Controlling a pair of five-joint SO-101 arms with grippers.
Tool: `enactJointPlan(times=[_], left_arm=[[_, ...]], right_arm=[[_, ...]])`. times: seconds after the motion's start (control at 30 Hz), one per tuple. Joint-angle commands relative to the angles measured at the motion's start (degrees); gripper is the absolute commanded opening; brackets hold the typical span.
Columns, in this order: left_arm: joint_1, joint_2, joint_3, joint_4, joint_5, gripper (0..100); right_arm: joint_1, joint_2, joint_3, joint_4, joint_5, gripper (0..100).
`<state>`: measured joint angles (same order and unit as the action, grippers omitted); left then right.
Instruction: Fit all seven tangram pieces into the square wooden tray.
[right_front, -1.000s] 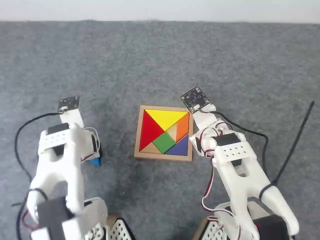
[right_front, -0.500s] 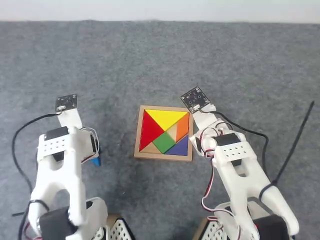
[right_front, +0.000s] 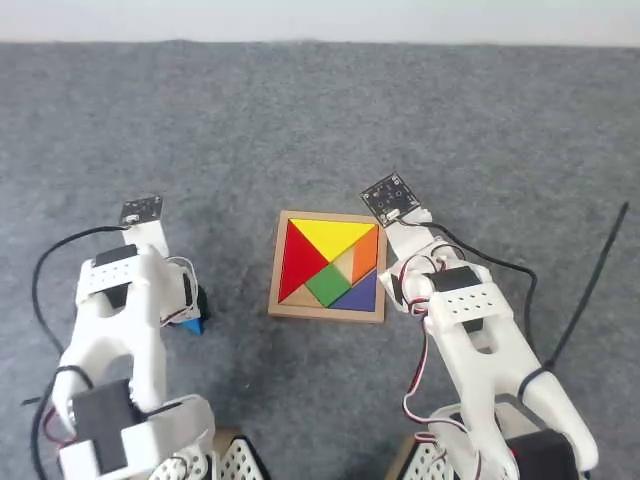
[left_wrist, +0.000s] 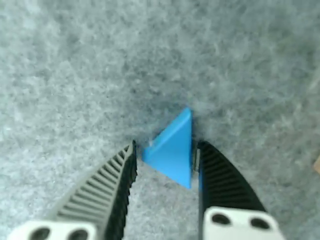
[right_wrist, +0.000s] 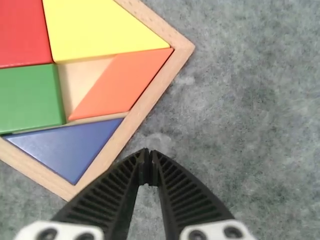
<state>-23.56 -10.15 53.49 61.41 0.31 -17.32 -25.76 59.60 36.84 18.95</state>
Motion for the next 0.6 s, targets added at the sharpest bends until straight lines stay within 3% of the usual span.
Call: enactJointPlan(times=[0.0,0.57], left_arm=[[0.09,0.26,-2.24,-0.35,-0.44,17],[0.18,-0.09,-1.89,-1.32,-0.44,10]], right_arm=[[0.31,-3.30,-0.62,-0.75,-0.18,0.6],[0.31,-3.30,-0.62,-0.75,-0.18,0.6]])
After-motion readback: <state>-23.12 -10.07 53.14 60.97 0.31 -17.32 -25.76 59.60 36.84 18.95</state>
